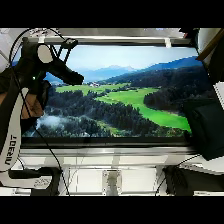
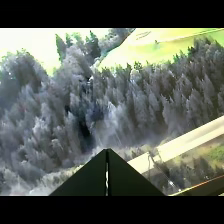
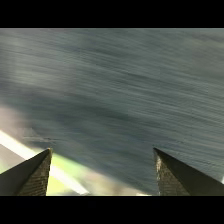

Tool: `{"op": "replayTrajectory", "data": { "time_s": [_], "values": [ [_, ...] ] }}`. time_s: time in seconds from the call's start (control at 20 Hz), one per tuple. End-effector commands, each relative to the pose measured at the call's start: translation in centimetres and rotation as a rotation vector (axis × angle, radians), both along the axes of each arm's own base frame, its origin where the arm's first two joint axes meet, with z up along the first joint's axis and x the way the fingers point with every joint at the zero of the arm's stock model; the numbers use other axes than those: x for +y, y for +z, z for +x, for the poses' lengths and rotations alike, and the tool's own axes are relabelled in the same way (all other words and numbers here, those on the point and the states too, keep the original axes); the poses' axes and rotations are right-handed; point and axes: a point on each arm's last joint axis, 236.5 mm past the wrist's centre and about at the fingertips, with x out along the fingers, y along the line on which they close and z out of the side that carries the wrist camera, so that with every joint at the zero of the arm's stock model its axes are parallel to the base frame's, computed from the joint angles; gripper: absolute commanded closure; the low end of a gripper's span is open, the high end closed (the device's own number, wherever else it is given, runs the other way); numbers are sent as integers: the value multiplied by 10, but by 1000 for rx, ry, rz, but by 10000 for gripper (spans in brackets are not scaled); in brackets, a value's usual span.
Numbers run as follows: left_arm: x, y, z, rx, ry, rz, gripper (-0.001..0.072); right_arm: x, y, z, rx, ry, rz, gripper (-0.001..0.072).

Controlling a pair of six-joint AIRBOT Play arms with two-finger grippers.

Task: Fold the clothes and pants, and hang the long-sleeved shirts on hangers.

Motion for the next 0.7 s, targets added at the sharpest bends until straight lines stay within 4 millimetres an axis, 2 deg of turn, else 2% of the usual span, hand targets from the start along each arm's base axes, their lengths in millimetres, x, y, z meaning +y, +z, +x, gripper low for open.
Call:
{"op": "replayTrajectory", "data": {
  "time_s": [0.0, 0.05, 0.1, 0.2, 0.3, 0.4, 0.45, 0.55, 0.65],
  "values": [
    [0, 0, 0, 0, 1, 0, 691, 26, 124, 91, -467, 21, -64, 36],
    [0, 0, 0, 0, 1, 0, 691, 50, 160, 117, -578, 97, -106, 36],
    [0, 0, 0, 0, 1, 0, 691, 79, 185, 138, -644, 190, -148, 36],
    [0, 0, 0, 1, 0, 0, 691, 158, 210, 173, -696, 412, -199, 37],
    [1, -2, -4, 18, -2, 6, 691, 227, 210, 197, -691, 584, -223, 37],
    [3, -4, -9, 40, -4, 12, 691, 296, 194, 211, -650, 774, -223, 62],
    [3, -5, -11, 54, 17, 7, 691, 326, 180, 212, -608, 877, -243, 200],
    [4, -5, -14, 90, 101, -19, 692, 381, 148, 208, -499, 1078, -312, 671],
    [6, -8, -23, 136, 139, -20, 691, 416, 120, 199, -398, 1241, -404, 665]
  ]
}}
